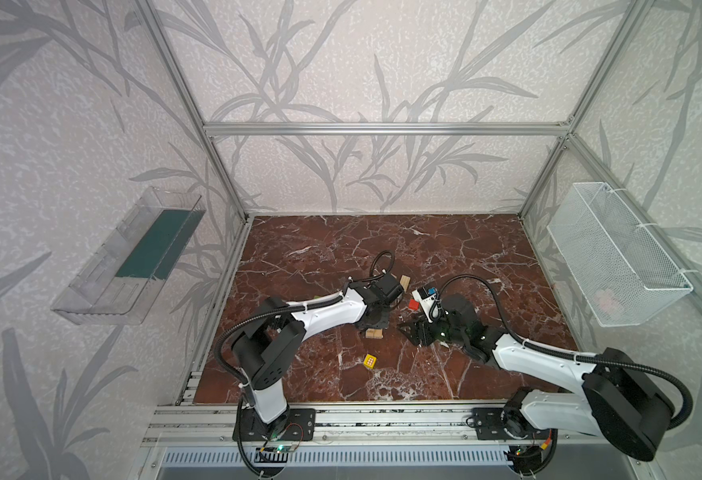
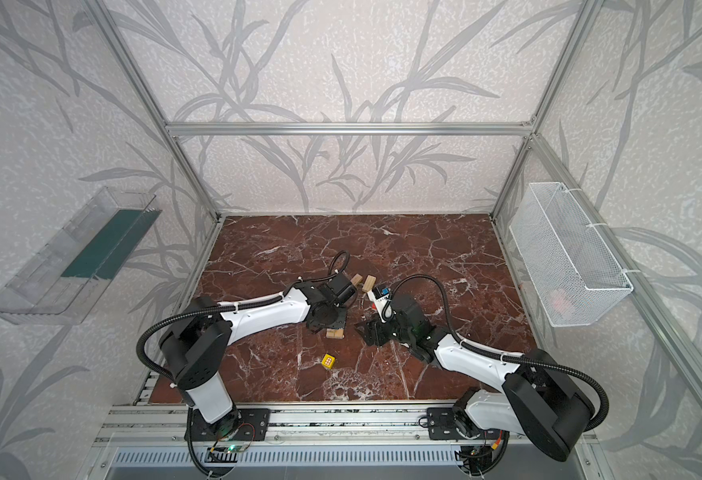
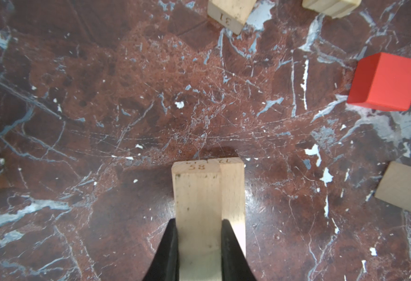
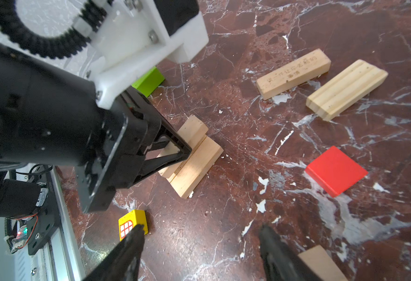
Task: Build the wood block tower
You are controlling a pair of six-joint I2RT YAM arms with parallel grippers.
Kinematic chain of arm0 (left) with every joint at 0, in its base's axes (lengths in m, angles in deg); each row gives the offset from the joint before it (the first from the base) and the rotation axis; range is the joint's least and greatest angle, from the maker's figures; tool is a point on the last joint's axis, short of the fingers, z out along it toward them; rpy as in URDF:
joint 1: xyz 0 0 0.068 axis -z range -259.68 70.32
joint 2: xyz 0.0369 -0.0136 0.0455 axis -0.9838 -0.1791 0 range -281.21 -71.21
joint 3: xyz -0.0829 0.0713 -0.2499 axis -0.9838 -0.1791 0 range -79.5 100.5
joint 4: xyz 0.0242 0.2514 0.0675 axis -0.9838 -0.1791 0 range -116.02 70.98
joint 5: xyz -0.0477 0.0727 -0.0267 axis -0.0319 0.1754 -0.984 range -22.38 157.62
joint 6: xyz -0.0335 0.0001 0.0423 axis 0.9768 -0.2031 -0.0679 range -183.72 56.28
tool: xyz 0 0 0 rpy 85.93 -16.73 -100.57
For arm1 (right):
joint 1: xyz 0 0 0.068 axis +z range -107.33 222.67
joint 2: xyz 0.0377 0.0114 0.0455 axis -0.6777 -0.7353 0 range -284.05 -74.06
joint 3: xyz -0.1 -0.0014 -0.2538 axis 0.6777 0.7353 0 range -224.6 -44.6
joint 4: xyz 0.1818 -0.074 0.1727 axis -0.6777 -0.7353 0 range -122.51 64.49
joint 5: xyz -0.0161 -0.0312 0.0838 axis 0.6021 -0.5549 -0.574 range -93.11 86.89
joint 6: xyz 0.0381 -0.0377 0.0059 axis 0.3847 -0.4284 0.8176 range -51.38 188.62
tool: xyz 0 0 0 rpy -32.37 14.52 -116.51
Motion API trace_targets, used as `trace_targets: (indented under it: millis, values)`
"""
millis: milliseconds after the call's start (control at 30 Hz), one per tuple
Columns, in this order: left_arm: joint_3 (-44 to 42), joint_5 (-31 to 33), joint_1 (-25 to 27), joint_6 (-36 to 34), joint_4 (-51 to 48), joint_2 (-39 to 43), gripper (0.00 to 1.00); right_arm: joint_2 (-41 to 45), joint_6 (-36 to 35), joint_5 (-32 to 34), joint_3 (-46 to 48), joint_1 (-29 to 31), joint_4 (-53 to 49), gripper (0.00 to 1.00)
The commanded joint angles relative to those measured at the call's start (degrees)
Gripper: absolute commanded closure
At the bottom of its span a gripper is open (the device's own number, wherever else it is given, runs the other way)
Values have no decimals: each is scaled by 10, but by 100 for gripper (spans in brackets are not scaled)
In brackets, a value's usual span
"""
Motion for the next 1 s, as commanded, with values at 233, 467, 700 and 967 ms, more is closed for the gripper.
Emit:
trace_targets:
  millis: [233,467,700,967]
  values:
    - [4,2,2,11,-14,-10,100,6,-3,3,4,-3,8,26]
    - [2,-5,3,13,-12,-11,100,5,-3,3,4,-3,8,26]
    - [-4,-4,3,18,-12,-15,99,6,-4,5,4,-3,6,26]
    - [-5,2,3,19,-13,-18,96,8,-4,6,4,-3,6,26]
